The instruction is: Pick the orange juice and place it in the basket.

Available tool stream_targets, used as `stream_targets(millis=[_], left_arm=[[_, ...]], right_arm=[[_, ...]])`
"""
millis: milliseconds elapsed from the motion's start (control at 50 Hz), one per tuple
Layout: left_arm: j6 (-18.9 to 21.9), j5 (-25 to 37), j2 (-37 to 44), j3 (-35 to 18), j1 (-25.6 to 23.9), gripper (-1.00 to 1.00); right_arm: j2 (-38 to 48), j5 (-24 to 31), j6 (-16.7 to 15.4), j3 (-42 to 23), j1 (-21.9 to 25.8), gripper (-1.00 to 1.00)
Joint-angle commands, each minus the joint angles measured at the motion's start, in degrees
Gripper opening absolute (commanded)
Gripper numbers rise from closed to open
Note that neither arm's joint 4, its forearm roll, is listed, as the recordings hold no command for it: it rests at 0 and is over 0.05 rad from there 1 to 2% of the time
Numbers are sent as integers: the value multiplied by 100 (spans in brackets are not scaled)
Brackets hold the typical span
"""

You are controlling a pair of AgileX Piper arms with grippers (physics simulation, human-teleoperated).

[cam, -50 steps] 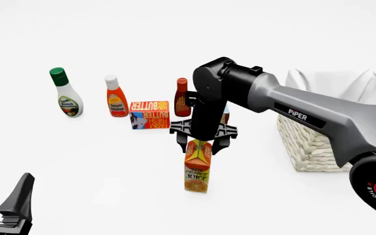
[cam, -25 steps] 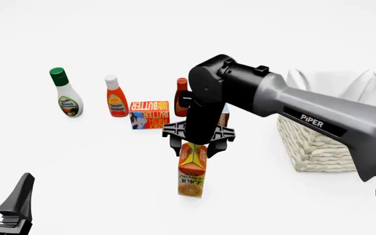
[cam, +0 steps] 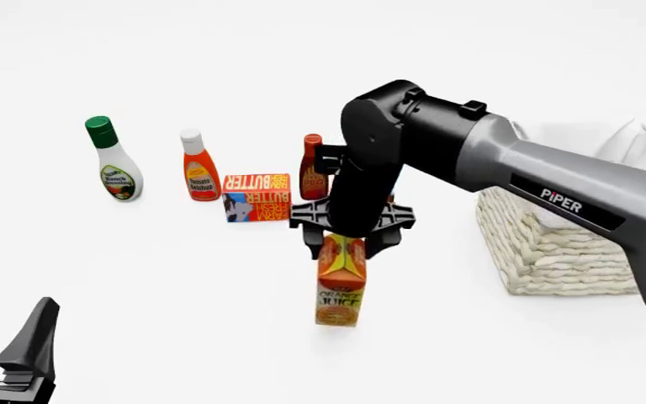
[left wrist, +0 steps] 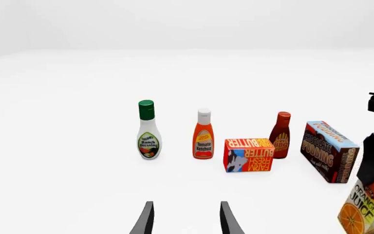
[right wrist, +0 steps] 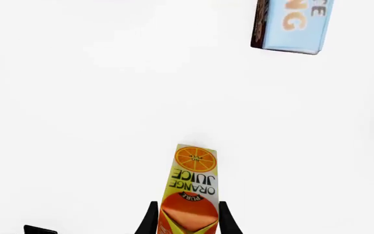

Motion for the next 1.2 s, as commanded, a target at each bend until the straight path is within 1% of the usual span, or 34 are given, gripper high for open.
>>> stream_targets(millis=[20, 40, 80, 140, 160, 180, 200, 260, 280, 300, 340, 380, 400, 420, 460, 500, 540, 560, 580, 600, 660, 680, 720, 760, 820, 880, 900, 920, 980, 1040, 1080, 1200], left_arm=[[-3, 1, -2, -1, 1, 100], [-3, 1, -2, -1, 1, 100], [-4, 2, -2, -1, 2, 100], [-3, 2, -1, -1, 1, 100], [-3, 1, -2, -1, 1, 100], [-3, 1, -2, -1, 1, 100], [-3, 1, -2, -1, 0, 100], [-3, 1, -2, -1, 0, 100], [-2, 2, -1, -1, 1, 100], [-3, 1, -2, -1, 0, 100], [-4, 1, -2, -1, 1, 100], [-2, 1, -2, -2, 1, 100], [-3, 1, -2, -1, 1, 100], [-3, 1, -2, -1, 0, 100], [0, 1, -2, -2, 1, 100], [-2, 1, -2, -2, 1, 100], [-2, 2, -2, -2, 1, 100], [-4, 1, -2, -1, 0, 100], [-4, 1, -2, -1, 0, 100], [-2, 1, -2, -2, 1, 100], [-2, 1, -2, -1, 0, 100], [-3, 2, -2, -1, 1, 100], [-3, 2, -2, -1, 1, 100], [-3, 1, -2, -1, 2, 100], [-3, 1, -2, -1, 1, 100], [-3, 1, -2, -1, 0, 100], [-3, 2, -1, -1, 1, 100], [-4, 1, -2, -1, 0, 100], [-3, 1, -2, -1, 1, 100], [-3, 1, -2, -1, 1, 100], [-3, 1, -2, -1, 0, 100], [-3, 1, -2, -1, 1, 100]], right_arm=[[-109, 0, -341, -44, -138, -100], [-123, 0, -365, -80, -137, -100], [-138, 0, -526, -64, -209, -100], [-135, 0, -837, -107, -327, -100], [-152, 0, -819, -112, -325, -100], [-148, 0, -923, -76, -358, -100], [-150, 0, -1098, -140, -429, -100], [-168, 0, -1201, -155, -443, -100], [-160, 0, -1360, -164, -478, -100], [-168, 0, -1424, -213, -511, -100], [-179, 0, -1458, -215, -496, -100], [-186, 0, -1715, -271, -578, -100], [-198, 0, -1747, -283, -581, -100], [-208, 0, -1872, -336, -604, -100], [-234, 0, -2017, -407, -613, -100], [-262, 0, -2123, -456, -668, -100], [-283, 0, -2131, -445, -663, -100], [-309, 0, -2223, -501, -690, -100], [-309, 0, -2223, -502, -690, -100], [-343, 0, -2357, -570, -764, -100], [-374, 0, -2271, -635, -738, -100], [-400, 0, -2428, -643, -871, -100], [-416, 0, -2429, -654, -880, -100], [-437, 0, -2541, -693, -950, -100], [-454, 0, -2527, -720, -957, -100], [-470, 0, -2607, -812, -1003, -100], [-475, 0, -2661, -826, -1034, -100], [-493, 0, -2808, -963, -1089, -100], [-521, 0, -2798, -1004, -1103, -100], [-553, 0, -2892, -1086, -1145, -100], [-578, 0, -2864, -1099, -1150, -100], [-617, 0, -2949, -1183, -1188, -100]])
